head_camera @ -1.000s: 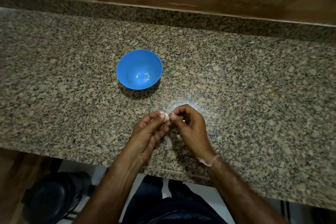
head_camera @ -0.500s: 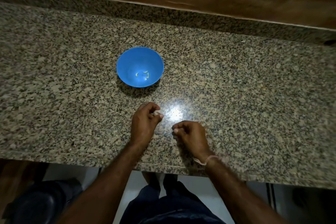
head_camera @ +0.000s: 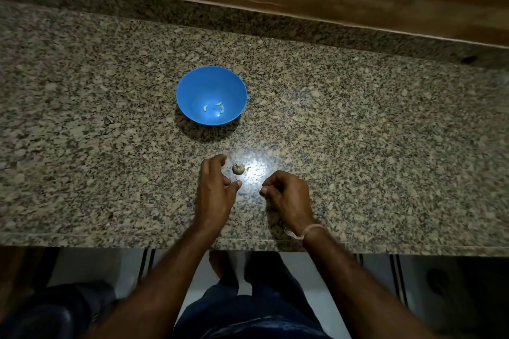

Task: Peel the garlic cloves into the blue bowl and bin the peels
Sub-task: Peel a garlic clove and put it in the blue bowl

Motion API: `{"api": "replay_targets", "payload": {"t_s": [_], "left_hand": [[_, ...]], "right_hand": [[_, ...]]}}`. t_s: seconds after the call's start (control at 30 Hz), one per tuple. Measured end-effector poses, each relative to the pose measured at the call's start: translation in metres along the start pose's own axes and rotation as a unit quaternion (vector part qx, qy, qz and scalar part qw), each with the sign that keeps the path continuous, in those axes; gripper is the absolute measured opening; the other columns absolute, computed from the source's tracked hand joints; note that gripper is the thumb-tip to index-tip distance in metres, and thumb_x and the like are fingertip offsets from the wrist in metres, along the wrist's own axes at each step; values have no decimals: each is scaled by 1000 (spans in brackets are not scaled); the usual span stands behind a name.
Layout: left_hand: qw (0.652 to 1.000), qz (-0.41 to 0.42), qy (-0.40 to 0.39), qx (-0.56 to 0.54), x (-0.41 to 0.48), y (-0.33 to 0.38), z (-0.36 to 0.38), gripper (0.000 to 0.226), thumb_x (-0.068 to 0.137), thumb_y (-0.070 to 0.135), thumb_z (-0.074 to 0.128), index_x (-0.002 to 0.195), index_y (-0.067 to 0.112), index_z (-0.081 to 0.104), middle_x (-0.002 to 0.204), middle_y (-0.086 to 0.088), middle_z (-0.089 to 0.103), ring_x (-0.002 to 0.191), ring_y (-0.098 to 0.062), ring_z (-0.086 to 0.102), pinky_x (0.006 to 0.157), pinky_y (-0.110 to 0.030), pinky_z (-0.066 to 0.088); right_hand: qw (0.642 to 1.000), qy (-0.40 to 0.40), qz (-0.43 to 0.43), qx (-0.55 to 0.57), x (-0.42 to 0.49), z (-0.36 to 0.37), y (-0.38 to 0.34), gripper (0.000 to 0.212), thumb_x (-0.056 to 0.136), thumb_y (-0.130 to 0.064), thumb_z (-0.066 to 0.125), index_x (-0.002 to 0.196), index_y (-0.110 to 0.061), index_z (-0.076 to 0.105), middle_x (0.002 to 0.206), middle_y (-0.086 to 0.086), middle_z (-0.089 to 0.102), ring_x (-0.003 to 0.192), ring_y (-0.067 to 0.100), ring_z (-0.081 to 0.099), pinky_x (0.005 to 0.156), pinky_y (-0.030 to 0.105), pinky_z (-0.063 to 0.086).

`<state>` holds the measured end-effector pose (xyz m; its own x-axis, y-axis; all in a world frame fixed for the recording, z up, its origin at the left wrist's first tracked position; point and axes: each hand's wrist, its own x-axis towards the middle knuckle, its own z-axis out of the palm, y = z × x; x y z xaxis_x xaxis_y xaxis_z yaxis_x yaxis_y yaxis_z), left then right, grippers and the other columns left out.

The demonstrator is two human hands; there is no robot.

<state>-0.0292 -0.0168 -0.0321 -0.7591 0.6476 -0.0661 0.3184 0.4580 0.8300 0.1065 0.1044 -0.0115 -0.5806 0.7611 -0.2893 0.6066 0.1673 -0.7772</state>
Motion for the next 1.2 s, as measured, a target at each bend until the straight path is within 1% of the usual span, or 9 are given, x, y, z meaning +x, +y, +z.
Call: {"api": "replay_targets", "payload": {"t_s": [0.13, 0.3, 0.57, 0.8, 0.87, 0.93, 1.03, 1.13, 1.2], "left_hand": [[1000, -4, -1, 12, -17, -1, -2, 46, 90, 16, 78, 125, 19, 49, 119, 3, 46, 82, -5, 56, 69, -19, 45], [999, 8, -31, 40, -17, -6, -1, 32, 89, 22, 79, 111, 22, 56, 110, 9, 47, 90, -9, 51, 66, -9, 35], [998, 16, -27, 51, -14, -9, 6, 31, 89, 19, 79, 109, 26, 57, 112, 7, 50, 103, -13, 54, 78, -41, 55], [998, 10, -29, 63, -14, -7, 7, 30, 88, 19, 78, 108, 27, 57, 112, 9, 50, 103, -12, 53, 78, -40, 54], [998, -11, -29, 46, -14, -3, 6, 22, 90, 22, 76, 106, 26, 61, 109, 9, 54, 98, -10, 56, 76, -31, 52], [996, -72, -41, -20, -13, 8, 4, 10, 94, 28, 73, 103, 26, 70, 102, 9, 65, 89, -6, 63, 71, -22, 52], [978, -144, -69, -133, -16, 23, 7, 10, 98, 35, 67, 97, 29, 75, 89, 10, 76, 85, -8, 72, 78, -38, 62], [964, -176, -63, -190, -17, 32, 6, 14, 99, 31, 67, 91, 24, 77, 84, 5, 78, 83, -14, 75, 83, -49, 62], [960, -179, -60, -209, -14, 35, 3, 15, 100, 28, 68, 90, 21, 77, 82, 1, 78, 81, -19, 76, 82, -52, 62]], "right_hand": [[1000, 13, -5, -26, -1, 3, 0, 17, 88, -8, 78, 78, -21, 72, 73, -10, 74, 70, -2, 69, 65, 14, 54], [997, 19, -23, -73, -2, 8, 0, 19, 86, -11, 79, 75, -22, 68, 70, -9, 70, 67, 4, 67, 67, 34, 59], [981, 47, -68, -173, 4, 16, -4, 23, 80, -2, 74, 70, -20, 63, 65, -8, 62, 61, 10, 57, 56, 33, 48], [974, 37, -83, -206, 7, 17, -3, 27, 78, 3, 68, 71, -22, 61, 69, -6, 61, 63, 17, 56, 56, 34, 47], [991, 11, -47, -122, 6, 12, -2, 23, 83, -1, 73, 73, -20, 67, 69, -7, 67, 65, 13, 64, 60, 31, 53], [997, -35, 26, 66, 4, 5, -5, 10, 88, -5, 78, 82, -13, 75, 77, 1, 76, 75, 18, 74, 72, 32, 62], [957, -83, 95, 262, -3, 1, -16, 5, 92, -3, 76, 96, -1, 77, 90, 17, 78, 87, 34, 76, 82, 42, 64], [933, -90, 130, 322, -7, -2, -28, 6, 92, 0, 74, 97, 2, 73, 80, 14, 74, 75, 24, 72, 74, 32, 62], [920, -89, 150, 351, -8, -4, -30, 6, 91, -1, 75, 96, -1, 71, 75, 9, 71, 70, 19, 68, 75, 36, 61]]}}
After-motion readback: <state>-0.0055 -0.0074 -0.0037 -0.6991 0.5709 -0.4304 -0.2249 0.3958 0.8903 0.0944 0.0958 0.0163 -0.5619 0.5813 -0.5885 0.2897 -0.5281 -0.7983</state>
